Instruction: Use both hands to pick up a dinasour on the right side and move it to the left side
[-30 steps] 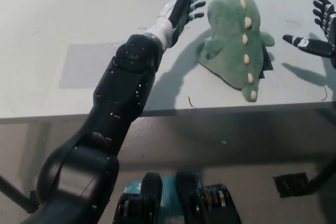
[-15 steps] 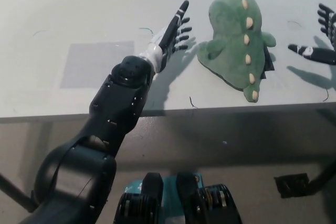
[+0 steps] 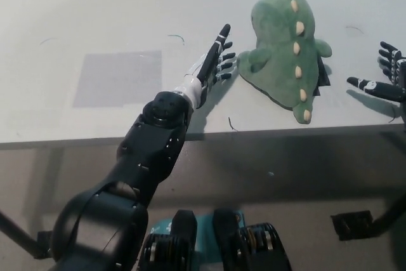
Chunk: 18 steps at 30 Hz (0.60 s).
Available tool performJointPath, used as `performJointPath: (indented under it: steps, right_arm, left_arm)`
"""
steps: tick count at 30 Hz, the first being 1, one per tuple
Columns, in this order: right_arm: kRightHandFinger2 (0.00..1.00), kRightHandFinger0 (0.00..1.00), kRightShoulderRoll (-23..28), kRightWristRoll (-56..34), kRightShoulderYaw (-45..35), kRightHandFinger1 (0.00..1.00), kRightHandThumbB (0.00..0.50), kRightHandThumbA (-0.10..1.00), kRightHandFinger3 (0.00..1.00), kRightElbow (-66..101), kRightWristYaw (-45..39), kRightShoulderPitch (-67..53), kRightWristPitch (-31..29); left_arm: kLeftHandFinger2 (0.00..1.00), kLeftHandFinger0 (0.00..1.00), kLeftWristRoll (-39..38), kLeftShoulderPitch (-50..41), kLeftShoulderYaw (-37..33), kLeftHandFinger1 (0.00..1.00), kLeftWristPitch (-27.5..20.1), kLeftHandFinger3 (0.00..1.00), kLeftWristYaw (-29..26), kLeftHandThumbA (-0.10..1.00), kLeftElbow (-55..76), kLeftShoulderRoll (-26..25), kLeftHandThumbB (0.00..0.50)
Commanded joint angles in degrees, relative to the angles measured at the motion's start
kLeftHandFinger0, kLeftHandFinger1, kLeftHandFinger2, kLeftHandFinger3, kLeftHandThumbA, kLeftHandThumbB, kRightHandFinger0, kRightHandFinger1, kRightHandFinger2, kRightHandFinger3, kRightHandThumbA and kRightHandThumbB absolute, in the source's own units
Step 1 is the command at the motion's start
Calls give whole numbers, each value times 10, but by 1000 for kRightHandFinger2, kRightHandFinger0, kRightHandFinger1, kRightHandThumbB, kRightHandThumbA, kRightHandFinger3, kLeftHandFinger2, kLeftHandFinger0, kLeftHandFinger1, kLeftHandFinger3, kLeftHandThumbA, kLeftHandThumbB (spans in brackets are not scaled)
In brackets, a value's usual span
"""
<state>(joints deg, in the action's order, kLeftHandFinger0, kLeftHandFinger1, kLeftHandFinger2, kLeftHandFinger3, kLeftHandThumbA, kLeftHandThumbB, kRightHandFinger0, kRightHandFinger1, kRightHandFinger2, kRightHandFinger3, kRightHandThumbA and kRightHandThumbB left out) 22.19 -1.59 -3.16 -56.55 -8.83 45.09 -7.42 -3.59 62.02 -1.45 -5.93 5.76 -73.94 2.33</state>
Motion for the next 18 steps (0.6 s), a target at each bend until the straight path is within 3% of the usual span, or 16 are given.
performJointPath:
  steps: [1,6,8,9,13,18]
  right_arm:
    - [1000,1000,-16,1,2,1000,57,1000,1000,-8,7,19,-8]
    - [1000,1000,-32,1,6,1000,103,1000,1000,22,11,4,15]
    - [1000,1000,-34,3,7,1000,89,1000,1000,32,12,1,21]
    - [1000,1000,-34,5,9,1000,113,1000,1000,26,12,3,17]
    - [1000,1000,-41,2,10,1000,116,1000,1000,30,12,11,25]
    - [1000,1000,-55,-7,10,1000,121,1000,1000,49,3,19,32]
  left_arm:
    - [1000,1000,4,-5,2,1000,4,1000,-7,1000,-3,17,471]
    - [1000,1000,-3,-14,13,1000,0,1000,-5,1000,-1,23,479]
    - [1000,1000,-1,-15,14,1000,-1,1000,-3,1000,-1,22,478]
    - [1000,1000,-1,-16,15,1000,-2,1000,-4,1000,-1,22,471]
    - [1000,1000,-6,-14,24,1000,-1,1000,-9,1000,3,18,437]
    - [1000,1000,-37,1,63,1000,12,1000,-23,1000,8,34,449]
